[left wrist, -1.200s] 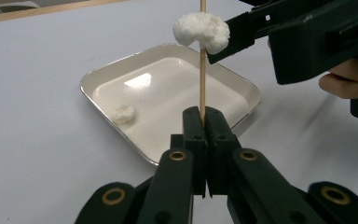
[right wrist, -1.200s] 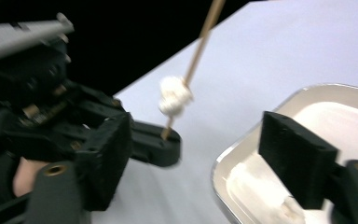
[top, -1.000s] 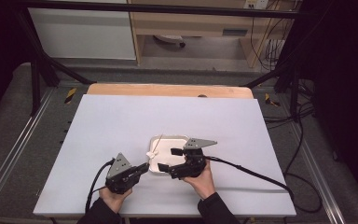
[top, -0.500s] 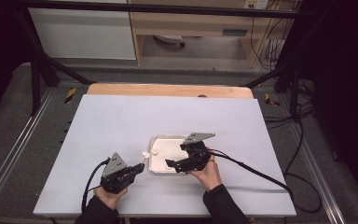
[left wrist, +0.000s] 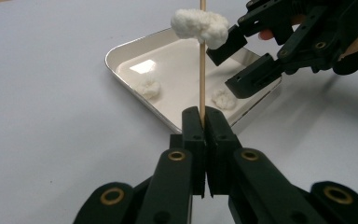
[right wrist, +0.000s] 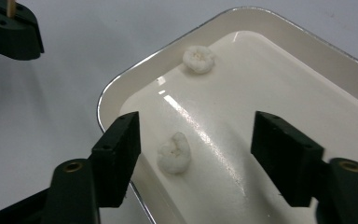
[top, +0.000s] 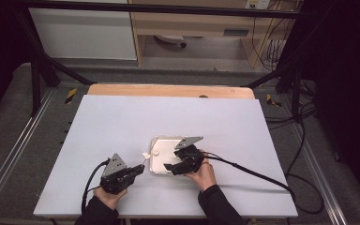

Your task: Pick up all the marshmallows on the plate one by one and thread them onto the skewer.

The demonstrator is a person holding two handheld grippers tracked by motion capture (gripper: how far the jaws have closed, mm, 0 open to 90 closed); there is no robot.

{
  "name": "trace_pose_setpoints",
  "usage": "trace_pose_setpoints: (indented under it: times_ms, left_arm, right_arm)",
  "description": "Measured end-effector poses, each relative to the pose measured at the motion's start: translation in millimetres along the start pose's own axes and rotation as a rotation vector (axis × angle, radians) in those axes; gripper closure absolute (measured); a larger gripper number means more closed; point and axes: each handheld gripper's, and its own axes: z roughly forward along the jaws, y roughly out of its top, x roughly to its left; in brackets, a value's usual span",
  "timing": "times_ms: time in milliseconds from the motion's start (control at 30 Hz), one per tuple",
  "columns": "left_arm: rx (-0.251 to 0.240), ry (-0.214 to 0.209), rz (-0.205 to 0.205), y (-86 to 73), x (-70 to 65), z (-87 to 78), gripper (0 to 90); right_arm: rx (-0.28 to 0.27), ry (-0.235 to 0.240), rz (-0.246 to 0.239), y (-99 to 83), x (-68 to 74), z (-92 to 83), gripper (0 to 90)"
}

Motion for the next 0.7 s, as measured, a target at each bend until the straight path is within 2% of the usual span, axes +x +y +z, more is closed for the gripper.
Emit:
trace_pose_setpoints:
  times_ms: [100,333,467,533,633,700]
  left_arm:
    - [0.002,-0.004,-0.004,-0.2,0.9,0.4,87.8]
    - [0.005,-0.001,-0.005,-0.2,0.8,0.8,87.8]
    - [0.005,-0.003,-0.006,-0.3,0.8,0.8,87.7]
    - [0.007,-0.002,-0.007,-0.3,0.7,0.7,87.5]
    - [0.007,-0.005,-0.008,-0.2,0.5,0.7,87.6]
    - [0.005,-0.006,-0.011,0.0,0.5,0.5,87.7]
  right_arm:
    - [0.01,-0.003,-0.012,-1.9,-0.3,3.1,43.3]
    - [0.003,0.03,-0.026,-4.7,1.9,7.3,53.2]
    - [0.022,0.035,-0.039,-7.4,4.3,8.8,58.4]
    - [0.016,0.031,-0.059,-8.3,5.3,8.9,62.1]
    - [0.017,0.032,-0.072,-9.2,6.4,8.5,70.4]
    - [0.016,0.029,-0.071,-9.6,7.4,8.4,72.4]
